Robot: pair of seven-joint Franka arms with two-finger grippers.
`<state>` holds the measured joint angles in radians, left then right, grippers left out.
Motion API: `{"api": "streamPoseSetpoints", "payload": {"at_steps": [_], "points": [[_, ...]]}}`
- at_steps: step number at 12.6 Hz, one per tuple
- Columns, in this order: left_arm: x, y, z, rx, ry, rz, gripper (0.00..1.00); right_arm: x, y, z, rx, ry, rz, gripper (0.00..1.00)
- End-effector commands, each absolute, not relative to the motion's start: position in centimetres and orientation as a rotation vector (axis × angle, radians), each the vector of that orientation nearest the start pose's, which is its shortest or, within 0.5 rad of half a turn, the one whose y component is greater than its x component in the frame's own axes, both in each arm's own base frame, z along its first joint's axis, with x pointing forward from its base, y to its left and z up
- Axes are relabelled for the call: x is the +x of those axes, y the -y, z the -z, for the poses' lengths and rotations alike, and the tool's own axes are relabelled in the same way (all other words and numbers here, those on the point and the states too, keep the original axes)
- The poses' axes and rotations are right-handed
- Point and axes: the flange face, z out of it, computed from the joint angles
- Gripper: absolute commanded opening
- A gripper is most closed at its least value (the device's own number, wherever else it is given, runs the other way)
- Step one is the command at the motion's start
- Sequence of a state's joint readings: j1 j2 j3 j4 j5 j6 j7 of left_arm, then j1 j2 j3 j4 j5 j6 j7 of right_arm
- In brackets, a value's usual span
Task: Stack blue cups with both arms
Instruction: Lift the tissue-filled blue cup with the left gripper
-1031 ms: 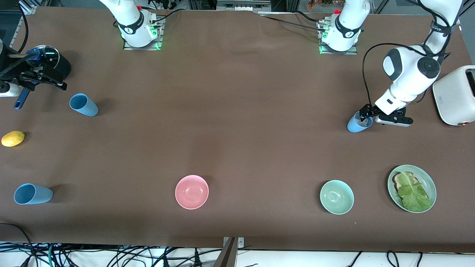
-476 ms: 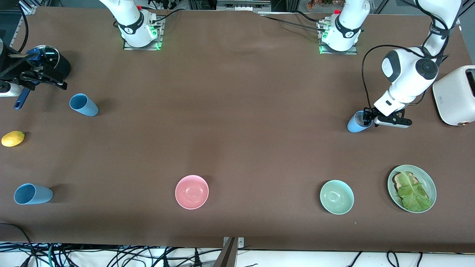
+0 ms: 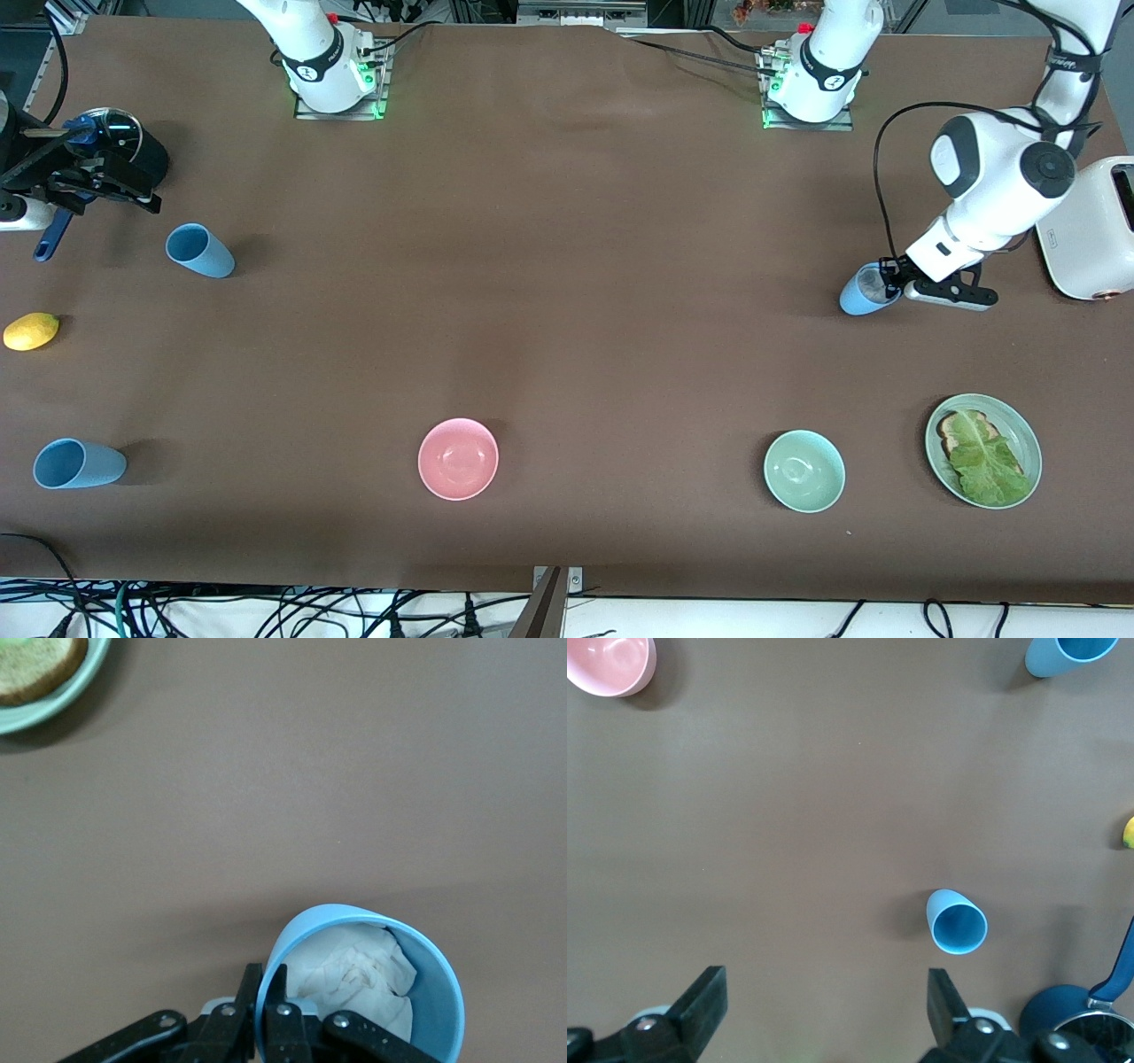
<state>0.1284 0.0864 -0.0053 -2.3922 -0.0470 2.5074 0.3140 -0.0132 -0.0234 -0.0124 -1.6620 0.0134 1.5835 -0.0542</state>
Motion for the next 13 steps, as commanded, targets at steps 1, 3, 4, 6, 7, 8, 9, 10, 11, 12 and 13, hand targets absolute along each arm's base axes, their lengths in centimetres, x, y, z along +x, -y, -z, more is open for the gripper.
{"api": "streamPoseSetpoints", "payload": {"at_steps": [1,3,4,6,7,8,9,10,11,12,13], "points": [[53.0,-6.1,-34.6,-3.155,-0.287,-0.03,0.0,54.4,1.5,-60.2,-3.124,0.062,-0.09,1.0],[54.6,-5.4,-38.6,-3.158,-0.32,-0.088,0.0,54.4,1.5,-60.2,-3.124,0.062,-0.09,1.0],[55.4,-5.1,-40.6,-3.159,-0.331,-0.102,0.0,54.4,1.5,-60.2,-3.124,0.062,-0.09,1.0],[56.4,-4.1,-43.8,-3.156,-0.361,-0.103,0.0,54.4,1.5,-60.2,-3.124,0.062,-0.09,1.0],[56.9,-2.9,-44.9,-3.151,-0.388,-0.089,0.0,54.4,1.5,-60.2,-3.124,0.06,-0.09,1.0],[57.3,-1.7,-45.8,-3.145,-0.408,-0.064,0.0,54.4,1.5,-60.2,-3.124,0.057,-0.09,1.0],[57.7,0.0,-46.8,-3.143,-0.398,-0.036,0.0,54.4,1.6,-60.1,-3.126,0.057,-0.097,1.0],[58.0,1.9,-47.2,-3.145,-0.369,-0.023,0.0,54.2,1.6,-59.8,-3.125,0.053,-0.128,1.0],[58.1,4.1,-47.6,-3.149,-0.329,-0.011,0.0,54.1,1.8,-59.3,-3.127,0.034,-0.15,1.0],[58.1,6.7,-47.8,-3.154,-0.276,-0.006,0.0,54.2,2.1,-58.6,-3.137,0.02,-0.159,1.0],[58.0,9.5,-48.0,-3.158,-0.232,0.002,0.0,54.5,2.8,-57.5,-3.152,0.009,-0.202,1.0]]}}
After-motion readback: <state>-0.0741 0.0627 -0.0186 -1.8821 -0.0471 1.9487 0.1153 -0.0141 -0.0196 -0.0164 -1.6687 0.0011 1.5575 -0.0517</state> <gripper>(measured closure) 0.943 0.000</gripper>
